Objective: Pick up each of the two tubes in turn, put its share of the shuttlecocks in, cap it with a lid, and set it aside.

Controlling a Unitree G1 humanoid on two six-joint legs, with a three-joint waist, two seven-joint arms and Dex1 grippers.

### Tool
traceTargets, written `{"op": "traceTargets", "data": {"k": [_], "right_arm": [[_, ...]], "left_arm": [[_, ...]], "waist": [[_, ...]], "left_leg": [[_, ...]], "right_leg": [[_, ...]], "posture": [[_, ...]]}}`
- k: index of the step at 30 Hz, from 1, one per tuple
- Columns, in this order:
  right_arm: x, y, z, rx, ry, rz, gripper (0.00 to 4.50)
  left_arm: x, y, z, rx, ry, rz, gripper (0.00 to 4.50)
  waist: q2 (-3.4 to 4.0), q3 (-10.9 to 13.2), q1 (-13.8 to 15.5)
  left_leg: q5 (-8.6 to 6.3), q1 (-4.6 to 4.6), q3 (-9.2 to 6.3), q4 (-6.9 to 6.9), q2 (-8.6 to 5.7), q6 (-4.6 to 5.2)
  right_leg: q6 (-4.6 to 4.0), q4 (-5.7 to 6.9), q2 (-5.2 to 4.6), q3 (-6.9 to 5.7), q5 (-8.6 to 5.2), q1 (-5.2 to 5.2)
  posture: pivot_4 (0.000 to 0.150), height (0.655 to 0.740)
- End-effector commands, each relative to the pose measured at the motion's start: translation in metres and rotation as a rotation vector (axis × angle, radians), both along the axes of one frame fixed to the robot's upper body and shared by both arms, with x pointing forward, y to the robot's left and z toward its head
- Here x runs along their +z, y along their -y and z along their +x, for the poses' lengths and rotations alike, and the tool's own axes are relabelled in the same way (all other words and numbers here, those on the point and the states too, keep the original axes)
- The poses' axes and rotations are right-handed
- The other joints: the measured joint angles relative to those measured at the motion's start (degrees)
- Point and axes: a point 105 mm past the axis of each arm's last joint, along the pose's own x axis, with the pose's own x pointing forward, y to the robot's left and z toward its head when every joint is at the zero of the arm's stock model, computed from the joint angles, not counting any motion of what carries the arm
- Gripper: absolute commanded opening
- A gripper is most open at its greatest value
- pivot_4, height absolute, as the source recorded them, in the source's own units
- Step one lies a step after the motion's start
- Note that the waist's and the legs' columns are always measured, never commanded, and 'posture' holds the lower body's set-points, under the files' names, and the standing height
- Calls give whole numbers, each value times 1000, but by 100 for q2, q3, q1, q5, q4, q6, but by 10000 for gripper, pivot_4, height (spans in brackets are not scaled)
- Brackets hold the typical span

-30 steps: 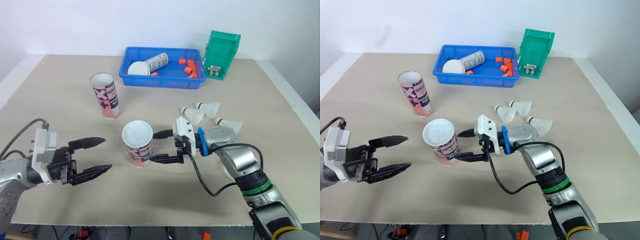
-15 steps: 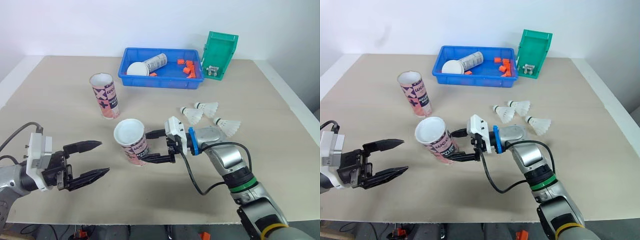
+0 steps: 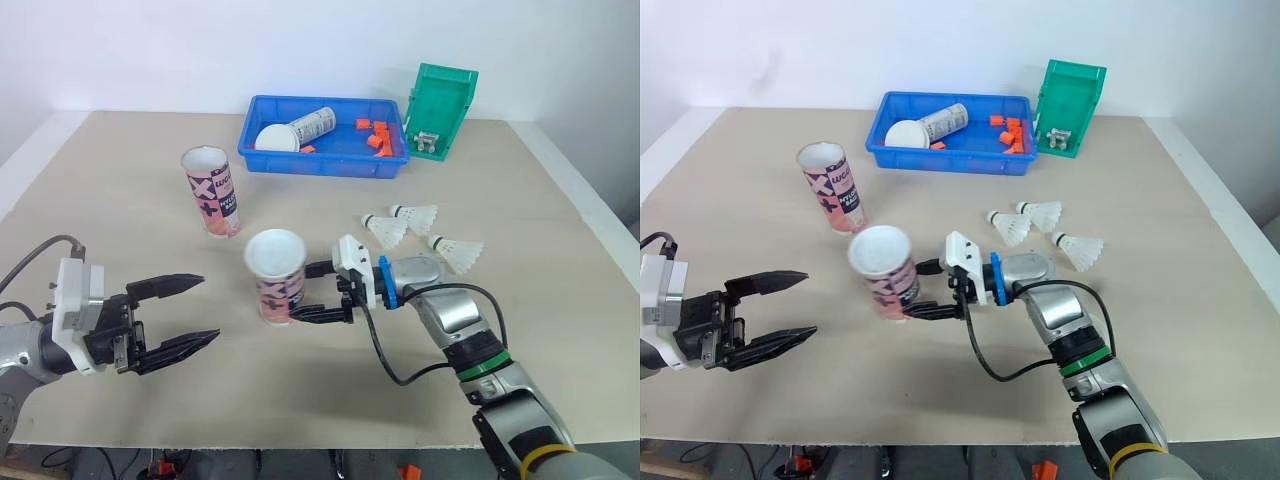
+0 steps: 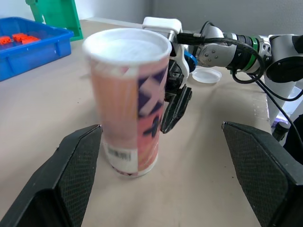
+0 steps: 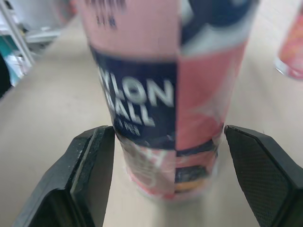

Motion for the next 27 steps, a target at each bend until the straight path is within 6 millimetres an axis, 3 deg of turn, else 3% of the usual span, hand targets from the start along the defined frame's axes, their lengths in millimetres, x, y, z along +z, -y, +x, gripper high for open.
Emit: {"op": "traceTargets", "data": {"k": [1,14,27], "right_arm": [[20,1,-3,25,59,39,39688],[21,-7,-17,43,18,94,39688],[15,-20,-12,13,20,109,39688]], "left_arm": [[2,2,3,-16,14,15,42137],[4,4,10,-47,18,17,42137],[4,4,11,-58,11,22,42137]], "waist": [[0,0,4],[0,0,34],[0,0,44]], "left_leg": [[0,1,0,0,0,0],[0,1,-1,8,2,0],[1,4,-2,24,2,0]], "right_leg": [[3,0,1,0,2,1],[22,9,5,1,14,1],[22,36,6,1,11,0]], "posture": [[1500,7079],[1500,7079],[1500,7079]]}}
